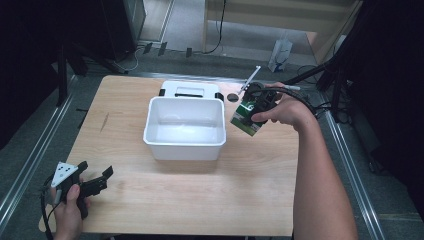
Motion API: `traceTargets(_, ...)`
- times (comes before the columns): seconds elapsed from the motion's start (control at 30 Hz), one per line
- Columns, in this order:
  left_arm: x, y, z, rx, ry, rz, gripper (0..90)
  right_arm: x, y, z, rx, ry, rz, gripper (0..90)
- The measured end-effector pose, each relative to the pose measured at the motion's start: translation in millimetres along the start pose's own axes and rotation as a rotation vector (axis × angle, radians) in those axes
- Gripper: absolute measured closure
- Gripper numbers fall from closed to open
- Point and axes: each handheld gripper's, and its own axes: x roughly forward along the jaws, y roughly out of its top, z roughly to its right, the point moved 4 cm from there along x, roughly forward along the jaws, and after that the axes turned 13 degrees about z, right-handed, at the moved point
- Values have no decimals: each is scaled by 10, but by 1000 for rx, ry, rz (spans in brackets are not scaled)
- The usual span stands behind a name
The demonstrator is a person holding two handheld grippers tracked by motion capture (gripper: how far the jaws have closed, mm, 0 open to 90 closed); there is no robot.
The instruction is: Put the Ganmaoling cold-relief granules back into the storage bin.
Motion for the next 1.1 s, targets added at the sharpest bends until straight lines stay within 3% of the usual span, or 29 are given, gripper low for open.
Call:
traceTargets(0.73, -3, 1, -4, -4, -4, -1, 56, -72, 642, -295, -153, 54, 25, 166)
traceTargets(1.1, -7, 0, -5, -6, -4, -1, 56, -5, 903, -464, -195, 85, 32, 165)
